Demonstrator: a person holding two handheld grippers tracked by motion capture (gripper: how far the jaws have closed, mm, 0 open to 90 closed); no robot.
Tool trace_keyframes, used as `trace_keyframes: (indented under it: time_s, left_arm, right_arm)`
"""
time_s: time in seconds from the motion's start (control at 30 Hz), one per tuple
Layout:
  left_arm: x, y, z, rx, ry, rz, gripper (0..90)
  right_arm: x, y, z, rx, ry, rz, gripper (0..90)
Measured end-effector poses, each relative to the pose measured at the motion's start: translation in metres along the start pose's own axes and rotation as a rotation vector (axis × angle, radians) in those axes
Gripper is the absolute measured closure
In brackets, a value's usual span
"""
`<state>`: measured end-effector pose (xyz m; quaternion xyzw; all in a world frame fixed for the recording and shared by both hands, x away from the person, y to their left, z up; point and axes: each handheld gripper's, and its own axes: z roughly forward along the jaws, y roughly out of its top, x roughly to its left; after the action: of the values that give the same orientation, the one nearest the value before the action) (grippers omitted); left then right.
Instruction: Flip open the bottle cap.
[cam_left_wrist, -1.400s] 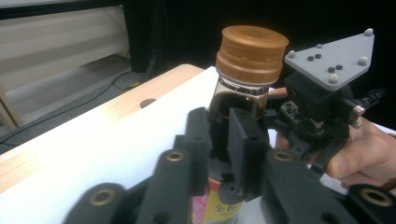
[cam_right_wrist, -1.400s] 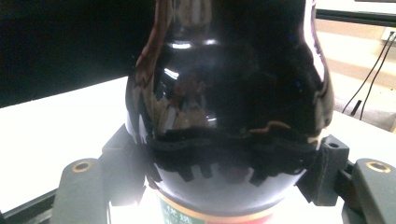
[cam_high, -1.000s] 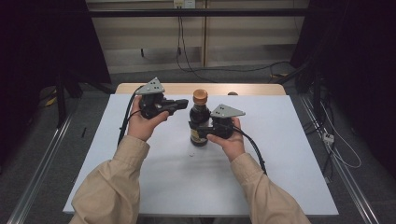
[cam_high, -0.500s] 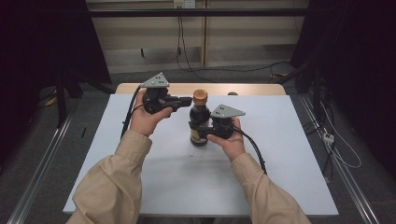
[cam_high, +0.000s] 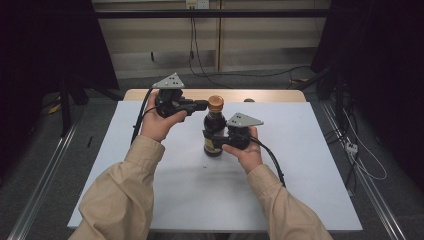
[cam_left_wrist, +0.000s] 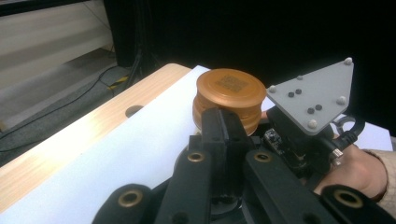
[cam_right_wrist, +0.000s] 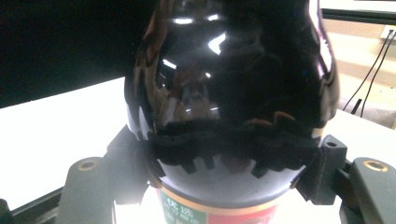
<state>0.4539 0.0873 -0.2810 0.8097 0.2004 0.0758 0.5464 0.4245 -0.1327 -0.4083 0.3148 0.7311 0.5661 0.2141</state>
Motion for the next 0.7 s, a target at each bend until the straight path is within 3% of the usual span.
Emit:
trace_keyframes:
  time_s: [0.7]
  left_arm:
    - [-0.0076, 0.0077, 0.0095, 0.008, 0.014, 0.025, 90.0]
  right_arm:
    - [-0.0035, -0.0023, -0.0038, -0.005, -0.009, 0.018, 31.5]
